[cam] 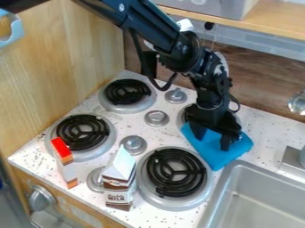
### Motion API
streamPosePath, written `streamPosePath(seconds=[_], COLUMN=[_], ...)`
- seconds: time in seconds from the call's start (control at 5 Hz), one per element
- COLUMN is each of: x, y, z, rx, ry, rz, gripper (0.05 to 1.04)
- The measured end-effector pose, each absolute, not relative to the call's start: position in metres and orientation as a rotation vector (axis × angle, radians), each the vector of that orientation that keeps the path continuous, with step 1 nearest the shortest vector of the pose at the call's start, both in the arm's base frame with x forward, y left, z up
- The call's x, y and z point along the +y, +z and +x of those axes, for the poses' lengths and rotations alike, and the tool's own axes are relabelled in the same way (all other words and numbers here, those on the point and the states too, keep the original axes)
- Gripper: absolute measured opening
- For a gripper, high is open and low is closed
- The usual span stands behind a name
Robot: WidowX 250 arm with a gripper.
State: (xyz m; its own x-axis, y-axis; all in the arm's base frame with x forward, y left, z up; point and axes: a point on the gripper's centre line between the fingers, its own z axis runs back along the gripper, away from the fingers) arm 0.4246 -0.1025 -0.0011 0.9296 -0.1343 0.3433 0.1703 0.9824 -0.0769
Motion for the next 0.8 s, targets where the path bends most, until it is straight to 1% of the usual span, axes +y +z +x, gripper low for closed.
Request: streamPosePath(seconds=[0.2, 0.4, 0.6, 0.8], x=[-0.104, -0.100, -0.097, -0.080], y=[-0.007, -0.002, 0.035, 0.071], z=[0.398, 0.381, 0.374, 0.355], rx=[-0.316, -0.304, -0.325, -0.362], ry=[-0.173, -0.173, -0.169, -0.129], rz=[-0.112, -0.109, -0.104, -0.037], gripper=[1.001, 1.001, 1.001, 1.001])
